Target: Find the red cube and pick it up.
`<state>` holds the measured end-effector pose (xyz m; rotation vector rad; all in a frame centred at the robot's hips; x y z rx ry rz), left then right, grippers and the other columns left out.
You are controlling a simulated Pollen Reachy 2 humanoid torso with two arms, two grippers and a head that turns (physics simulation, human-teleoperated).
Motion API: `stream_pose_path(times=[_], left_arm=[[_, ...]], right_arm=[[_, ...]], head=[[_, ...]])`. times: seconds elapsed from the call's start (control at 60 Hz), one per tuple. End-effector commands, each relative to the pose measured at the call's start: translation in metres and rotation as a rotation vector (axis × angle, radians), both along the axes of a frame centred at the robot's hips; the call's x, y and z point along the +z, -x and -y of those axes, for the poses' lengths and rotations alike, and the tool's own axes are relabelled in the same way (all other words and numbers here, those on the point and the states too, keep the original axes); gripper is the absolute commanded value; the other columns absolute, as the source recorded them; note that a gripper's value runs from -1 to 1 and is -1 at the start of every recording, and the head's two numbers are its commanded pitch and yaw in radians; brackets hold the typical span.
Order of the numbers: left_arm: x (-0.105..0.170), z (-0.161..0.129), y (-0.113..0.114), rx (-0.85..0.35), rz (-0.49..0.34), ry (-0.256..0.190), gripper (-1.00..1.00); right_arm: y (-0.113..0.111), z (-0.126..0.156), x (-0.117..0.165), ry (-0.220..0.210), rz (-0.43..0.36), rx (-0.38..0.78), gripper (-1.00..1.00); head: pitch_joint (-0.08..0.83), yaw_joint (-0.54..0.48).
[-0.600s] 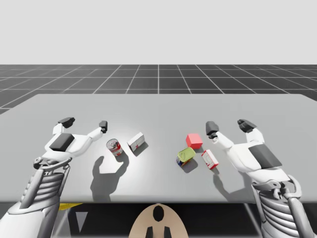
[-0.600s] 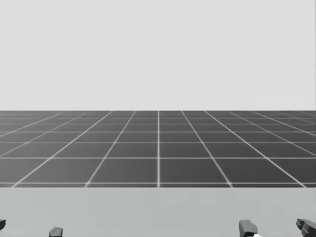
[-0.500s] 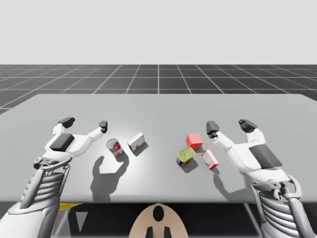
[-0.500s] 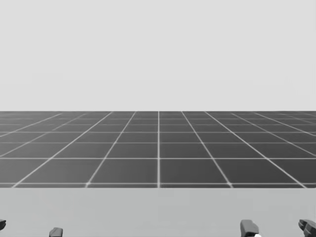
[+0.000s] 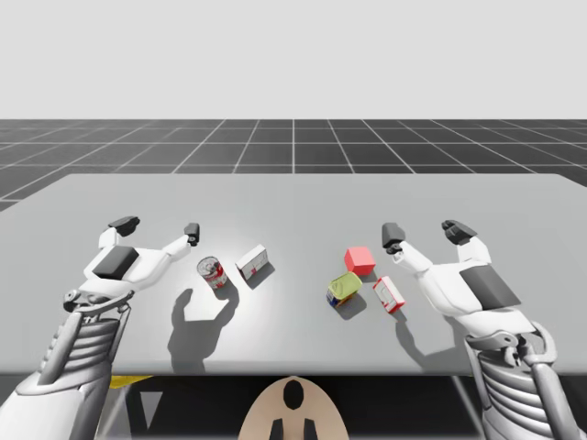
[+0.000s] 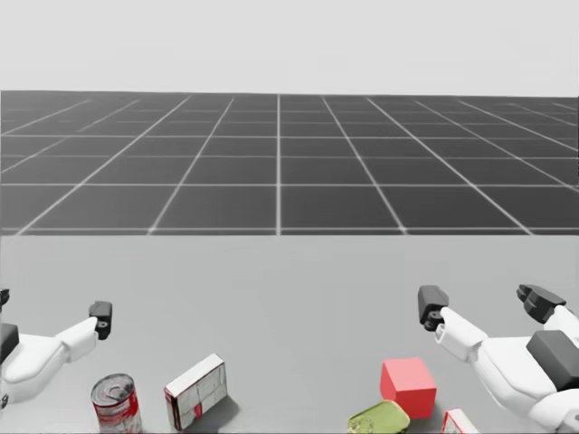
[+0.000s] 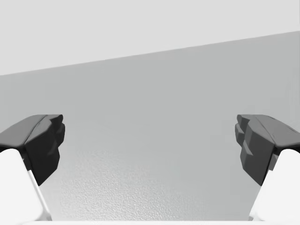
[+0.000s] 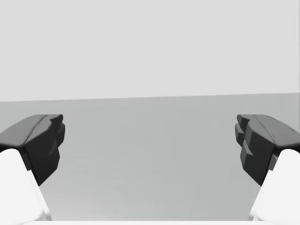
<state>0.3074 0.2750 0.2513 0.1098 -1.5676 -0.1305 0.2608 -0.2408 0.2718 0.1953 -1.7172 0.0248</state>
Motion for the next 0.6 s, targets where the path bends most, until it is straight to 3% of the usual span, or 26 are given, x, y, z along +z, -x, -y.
stream_pose_path(times=[0.017, 0.3, 0.6], left_arm=[[-0.0002, -0.0002, -0.0004, -0.001, 0.001, -0.004, -1.0], [0.0001, -0.0001, -0.001, -0.008, 0.005, -0.006, -1.0], [0.0007, 0.0013, -0.0007, -0.013, 0.007, -0.004, -1.0]], right_arm=[[-0.0003, -0.0011, -0.0008, -0.003, -0.002, 0.0, -1.0], [-0.0009, -0.0017, -0.002, 0.005, -0.007, 0.005, -1.0], [-0.0011, -0.0039, -0.0034, 0.002, -0.016, 0.013, -1.0]], head=[[0.324, -0.03], [0.524, -0.17], [0.624, -0.24]])
